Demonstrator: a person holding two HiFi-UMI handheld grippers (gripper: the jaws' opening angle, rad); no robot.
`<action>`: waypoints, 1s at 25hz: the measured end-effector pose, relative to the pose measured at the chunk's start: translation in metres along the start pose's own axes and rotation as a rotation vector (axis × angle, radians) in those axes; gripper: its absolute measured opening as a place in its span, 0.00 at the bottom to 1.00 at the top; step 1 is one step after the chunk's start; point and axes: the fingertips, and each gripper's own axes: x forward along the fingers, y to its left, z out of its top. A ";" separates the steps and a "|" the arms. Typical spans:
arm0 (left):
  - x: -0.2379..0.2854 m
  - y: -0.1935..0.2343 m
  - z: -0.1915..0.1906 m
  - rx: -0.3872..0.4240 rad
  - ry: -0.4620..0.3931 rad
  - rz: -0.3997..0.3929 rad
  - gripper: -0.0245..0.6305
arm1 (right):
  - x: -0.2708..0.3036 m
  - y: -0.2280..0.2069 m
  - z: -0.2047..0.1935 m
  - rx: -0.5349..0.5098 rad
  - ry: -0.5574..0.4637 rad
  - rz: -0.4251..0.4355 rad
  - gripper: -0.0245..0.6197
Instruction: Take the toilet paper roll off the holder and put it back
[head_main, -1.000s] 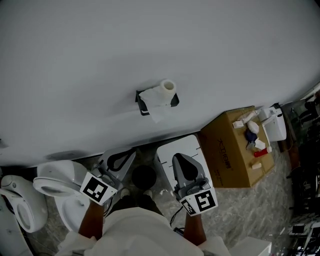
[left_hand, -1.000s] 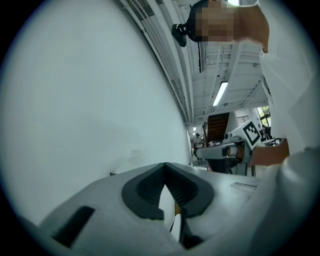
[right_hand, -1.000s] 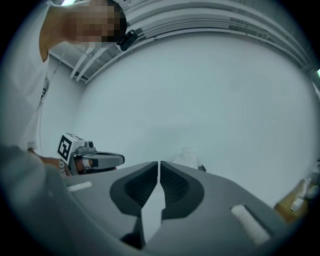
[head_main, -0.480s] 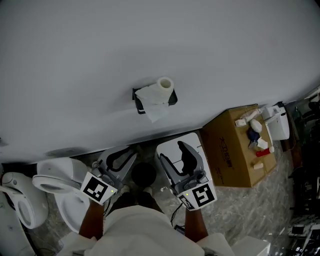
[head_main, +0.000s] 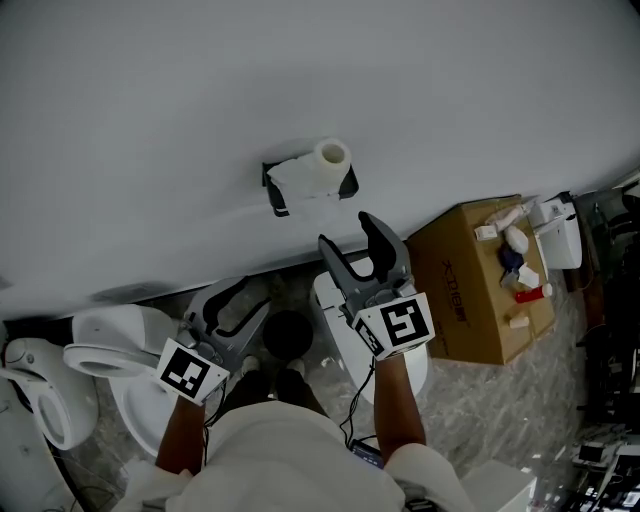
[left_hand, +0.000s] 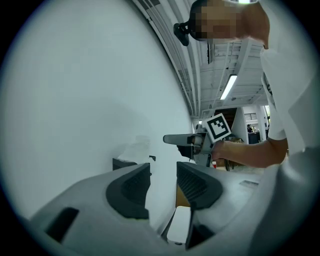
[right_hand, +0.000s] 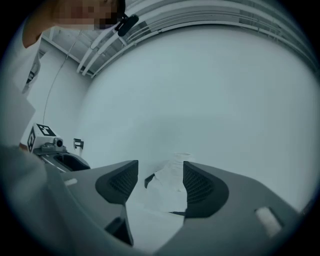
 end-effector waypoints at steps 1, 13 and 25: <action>0.000 0.000 -0.002 0.001 0.001 -0.003 0.28 | 0.009 -0.004 -0.002 -0.008 0.008 -0.003 0.47; -0.011 0.015 -0.008 0.012 0.022 0.034 0.26 | 0.086 -0.050 -0.029 -0.029 0.106 -0.037 0.50; -0.013 0.021 -0.012 0.013 0.033 0.044 0.26 | 0.119 -0.059 -0.047 -0.030 0.170 -0.042 0.50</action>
